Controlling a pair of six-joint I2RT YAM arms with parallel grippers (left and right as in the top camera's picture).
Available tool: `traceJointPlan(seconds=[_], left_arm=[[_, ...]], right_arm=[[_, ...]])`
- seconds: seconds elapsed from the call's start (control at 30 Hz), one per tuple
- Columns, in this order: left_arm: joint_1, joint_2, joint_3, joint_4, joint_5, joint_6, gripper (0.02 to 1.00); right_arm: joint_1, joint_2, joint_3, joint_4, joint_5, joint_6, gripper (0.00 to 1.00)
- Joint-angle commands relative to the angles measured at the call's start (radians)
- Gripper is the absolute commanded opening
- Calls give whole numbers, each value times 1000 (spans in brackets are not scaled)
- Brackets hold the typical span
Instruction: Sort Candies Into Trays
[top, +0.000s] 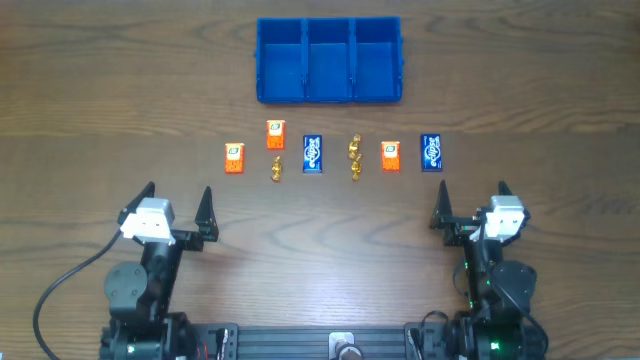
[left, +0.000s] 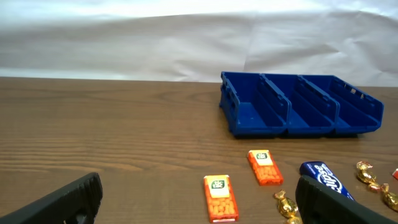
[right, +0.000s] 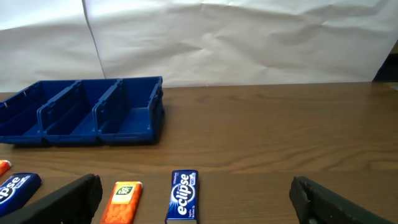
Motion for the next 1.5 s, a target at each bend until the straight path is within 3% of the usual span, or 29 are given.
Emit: traceJointPlan(seconds=[0.03,0.83,0.93,1.07,1.23,1.37,1.5], left_arm=[[-1,-6,-20,-31,25,0,998],[-1,-6,-20,-31,25,-1,996],[-4,48,17,-16,24,-61,998],[-8,431,452,-264,46,-105,1000],[-34,978,1019,-683,0,-91,1000],[-79,1255,1155,-776,-13,-99,1000],[-150,1474,1157,-786,-93,-164,1000]], right_arm=[[-1,-8,-4,-3,-9,10,1000],[-1,-8,-4,-3,-9,10,1000],[-1,-8,-4,-3,-9,10,1000],[-1,-8,-4,-3,-9,10,1000],[-1,-8,-4,-3,-9,10,1000],[-1,-8,-4,-3,-9,10,1000],[-1,-8,-4,-3,-9,10,1000]])
